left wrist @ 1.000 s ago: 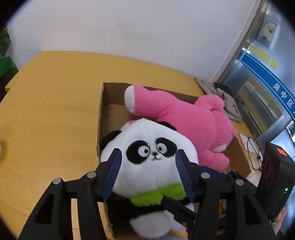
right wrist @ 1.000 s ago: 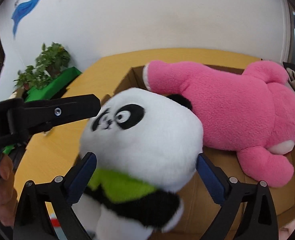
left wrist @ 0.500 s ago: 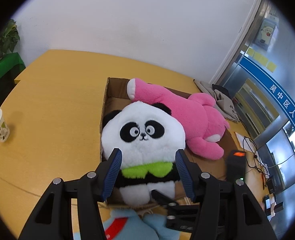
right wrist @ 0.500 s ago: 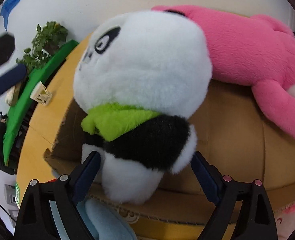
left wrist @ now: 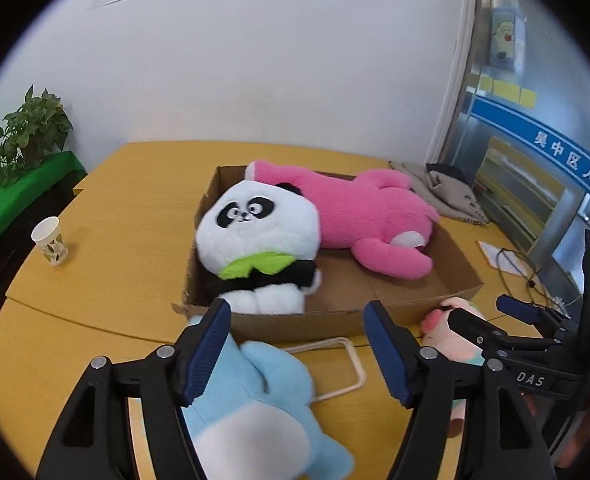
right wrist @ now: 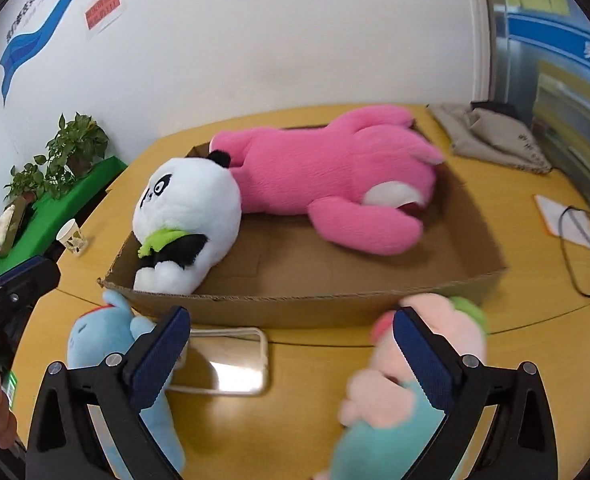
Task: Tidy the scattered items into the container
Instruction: 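Open both grippers and move toward the blue headband plush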
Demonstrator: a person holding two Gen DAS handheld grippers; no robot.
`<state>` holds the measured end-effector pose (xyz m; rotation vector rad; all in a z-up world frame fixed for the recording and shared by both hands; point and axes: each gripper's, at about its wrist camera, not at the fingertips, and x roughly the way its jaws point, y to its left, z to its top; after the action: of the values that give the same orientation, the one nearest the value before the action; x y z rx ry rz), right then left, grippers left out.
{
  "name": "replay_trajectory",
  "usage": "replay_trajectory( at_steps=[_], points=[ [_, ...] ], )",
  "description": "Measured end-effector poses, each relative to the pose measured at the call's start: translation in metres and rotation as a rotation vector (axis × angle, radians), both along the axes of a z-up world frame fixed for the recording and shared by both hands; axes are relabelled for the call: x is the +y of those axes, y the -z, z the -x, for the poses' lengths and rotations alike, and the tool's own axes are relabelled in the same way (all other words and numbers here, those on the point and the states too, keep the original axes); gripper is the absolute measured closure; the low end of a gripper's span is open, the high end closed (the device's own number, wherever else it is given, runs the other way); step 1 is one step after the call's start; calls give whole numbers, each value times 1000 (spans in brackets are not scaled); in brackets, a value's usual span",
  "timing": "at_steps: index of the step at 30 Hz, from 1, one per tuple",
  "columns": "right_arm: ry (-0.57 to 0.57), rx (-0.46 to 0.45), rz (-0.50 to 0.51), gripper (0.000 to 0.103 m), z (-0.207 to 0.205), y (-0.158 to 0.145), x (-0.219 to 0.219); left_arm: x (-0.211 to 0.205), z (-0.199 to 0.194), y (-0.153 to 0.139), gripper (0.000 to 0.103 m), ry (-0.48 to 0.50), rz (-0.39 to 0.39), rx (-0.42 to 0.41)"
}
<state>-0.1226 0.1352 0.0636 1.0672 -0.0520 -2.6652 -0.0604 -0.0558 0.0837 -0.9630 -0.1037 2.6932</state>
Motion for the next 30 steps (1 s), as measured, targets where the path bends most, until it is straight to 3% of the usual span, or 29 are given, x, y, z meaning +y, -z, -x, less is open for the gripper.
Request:
replay_trajectory(
  at_steps=[5,8,13,30],
  points=[
    [33,114,-93,0,-37,-26,24,18,-24,-3,25,16,0,21],
    [32,150,-94,0,-55,-35,34,26,-35,-3,25,23,10,17],
    [23,159,-46,0,-69,-45,47,36,-47,-9,25,43,23,26],
    [9,146,-89,0,-69,-39,42,31,-46,4,25,43,2,12]
  ],
)
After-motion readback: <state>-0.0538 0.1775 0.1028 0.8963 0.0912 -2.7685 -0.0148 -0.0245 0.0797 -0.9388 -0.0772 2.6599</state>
